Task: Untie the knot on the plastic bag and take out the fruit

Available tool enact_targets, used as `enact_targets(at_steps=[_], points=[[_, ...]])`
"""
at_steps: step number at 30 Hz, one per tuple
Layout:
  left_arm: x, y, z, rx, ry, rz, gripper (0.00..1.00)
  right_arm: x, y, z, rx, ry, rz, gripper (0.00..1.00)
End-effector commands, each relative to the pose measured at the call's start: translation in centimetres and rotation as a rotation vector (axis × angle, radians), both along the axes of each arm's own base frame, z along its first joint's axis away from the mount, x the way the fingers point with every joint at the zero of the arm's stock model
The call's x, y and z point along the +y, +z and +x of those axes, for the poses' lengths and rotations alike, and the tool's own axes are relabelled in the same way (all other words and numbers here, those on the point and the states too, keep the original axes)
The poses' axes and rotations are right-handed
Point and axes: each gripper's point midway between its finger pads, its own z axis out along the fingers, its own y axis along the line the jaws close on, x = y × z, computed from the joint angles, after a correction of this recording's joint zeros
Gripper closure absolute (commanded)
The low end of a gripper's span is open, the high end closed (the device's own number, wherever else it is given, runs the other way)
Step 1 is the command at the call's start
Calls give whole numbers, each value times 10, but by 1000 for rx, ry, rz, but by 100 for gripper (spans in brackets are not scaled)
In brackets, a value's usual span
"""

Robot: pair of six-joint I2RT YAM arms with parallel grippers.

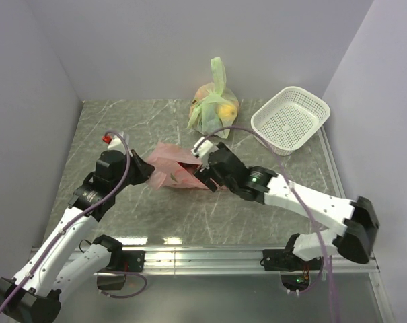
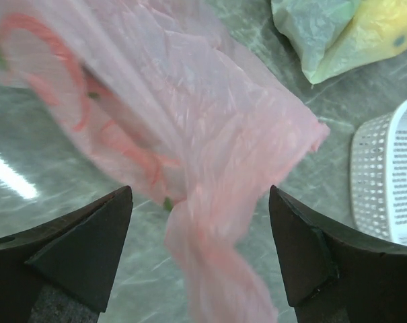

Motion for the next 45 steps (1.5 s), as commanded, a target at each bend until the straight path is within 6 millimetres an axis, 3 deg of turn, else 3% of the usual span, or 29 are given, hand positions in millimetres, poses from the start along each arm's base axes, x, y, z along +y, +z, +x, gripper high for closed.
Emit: enact_targets(at_steps=[1, 3, 5, 7, 8, 9, 11, 12, 13, 16, 17, 18, 19, 20, 21, 23, 26, 29, 34, 38, 39, 42, 45], points=[[-1, 15, -3, -34, -26, 0, 98, 6, 10, 43, -121, -55, -66, 13], [-1, 14, -5, -33, -30, 5, 98, -5, -6, 66, -109, -150, -113, 18], [7, 13, -4, -31, 4, 26, 98, -12, -10, 76, -106, -207, -108, 28], [10, 15, -6, -41, 15, 34, 96, -9, -5, 78, -90, -206, -70, 62], [11, 17, -6, -49, 15, 33, 94, -6, -2, 77, -81, -206, -39, 95], [11, 19, -7, -53, 14, 30, 87, 2, 6, 74, -70, -180, 6, 100], [10, 30, -7, -71, 16, 9, 77, 10, 11, 70, -43, -172, 67, 100], [9, 34, -6, -75, 15, 3, 62, 15, 18, 70, -35, -169, 99, 100], [10, 39, -6, -78, 27, -5, 53, 20, 17, 66, -2, -155, 116, 100], [25, 63, -5, -104, 117, -6, 25, 32, 23, 61, 36, -159, 164, 100], [30, 82, -6, -137, 143, -20, 18, 33, 23, 61, 42, -162, 166, 100], [45, 88, -9, -148, 211, -5, 7, 36, 24, 62, 53, -180, 179, 100], [52, 107, -12, -181, 254, -33, 3, 38, 25, 60, 55, -181, 182, 100], [60, 113, -16, -185, 289, -34, 1, 41, 25, 60, 59, -184, 187, 100], [70, 116, -20, -181, 331, -23, 1, 42, 23, 61, 65, -189, 182, 100], [72, 136, -28, -193, 339, -61, 1, 46, 23, 61, 75, -191, 189, 100], [55, 129, -32, -115, 270, -92, 1, 49, 22, 62, 81, -207, 200, 100], [39, 101, -31, -20, 226, -110, 5, 53, 22, 65, 88, -222, 219, 100], [16, 72, -37, 44, 196, -195, 24, 61, 12, 67, 126, -231, 205, 100], [-20, 47, -38, 96, 139, -191, 21, 68, 9, 68, 145, -225, 214, 100], [-38, 35, -43, 129, 105, -161, 19, 69, 8, 68, 149, -225, 216, 100], [-45, 11, -36, 158, 155, -66, 14, 72, 8, 65, 158, -212, 227, 100], [-41, 1, -23, 135, 231, -52, 10, 74, 10, 61, 155, -201, 236, 100]])
